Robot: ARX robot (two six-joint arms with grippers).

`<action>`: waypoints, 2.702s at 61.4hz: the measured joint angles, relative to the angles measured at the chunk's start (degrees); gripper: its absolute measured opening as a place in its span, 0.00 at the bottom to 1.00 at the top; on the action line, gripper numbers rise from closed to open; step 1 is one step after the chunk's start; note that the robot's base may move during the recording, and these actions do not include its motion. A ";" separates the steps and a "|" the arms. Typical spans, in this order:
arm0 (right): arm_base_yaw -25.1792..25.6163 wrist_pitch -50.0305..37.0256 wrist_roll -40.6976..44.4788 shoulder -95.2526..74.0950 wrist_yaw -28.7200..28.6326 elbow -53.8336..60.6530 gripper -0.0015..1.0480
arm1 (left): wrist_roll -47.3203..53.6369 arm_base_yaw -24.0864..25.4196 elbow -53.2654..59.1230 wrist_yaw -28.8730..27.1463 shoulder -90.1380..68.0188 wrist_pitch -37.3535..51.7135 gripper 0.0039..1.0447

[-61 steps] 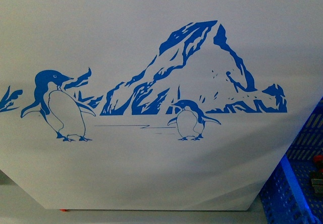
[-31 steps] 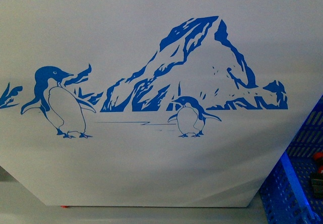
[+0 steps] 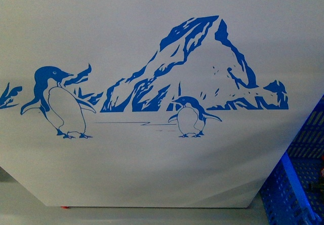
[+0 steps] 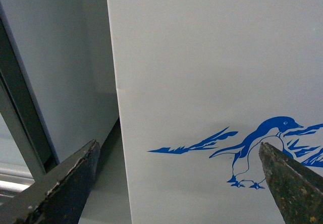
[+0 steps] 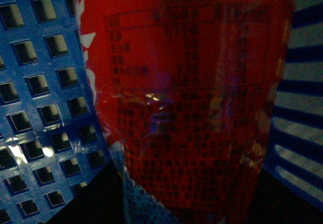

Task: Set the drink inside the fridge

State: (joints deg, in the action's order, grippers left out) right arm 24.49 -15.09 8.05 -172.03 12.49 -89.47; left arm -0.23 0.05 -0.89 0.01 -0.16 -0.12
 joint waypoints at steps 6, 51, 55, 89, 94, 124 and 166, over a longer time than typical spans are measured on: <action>0.11 -0.92 -0.33 1.29 -0.68 1.99 0.41 | 0.00 0.00 0.00 0.00 0.00 0.00 0.92; -0.87 -9.66 -3.85 56.63 -16.20 43.23 0.37 | 0.00 0.00 0.00 0.00 0.00 0.00 0.92; -1.01 -8.26 -4.70 64.41 -16.81 45.68 0.37 | 0.00 0.00 0.00 0.00 0.00 0.00 0.92; -9.81 10.99 -11.96 121.98 -9.01 57.24 0.37 | 0.00 0.00 0.00 0.00 0.00 0.00 0.92; -12.13 14.69 -11.96 128.91 -6.23 57.70 0.36 | 0.00 0.00 0.00 0.00 0.00 0.00 0.92; -36.57 21.03 -10.56 151.95 22.73 61.00 0.36 | 0.00 0.00 0.00 0.00 0.00 0.00 0.92; -42.21 17.64 -9.57 154.68 28.20 69.61 0.36 | 0.00 0.00 0.00 0.00 0.00 0.00 0.92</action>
State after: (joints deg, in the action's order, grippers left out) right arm -17.72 2.55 -1.52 -17.34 40.69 -19.86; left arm -0.23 0.05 -0.89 0.01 -0.16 -0.12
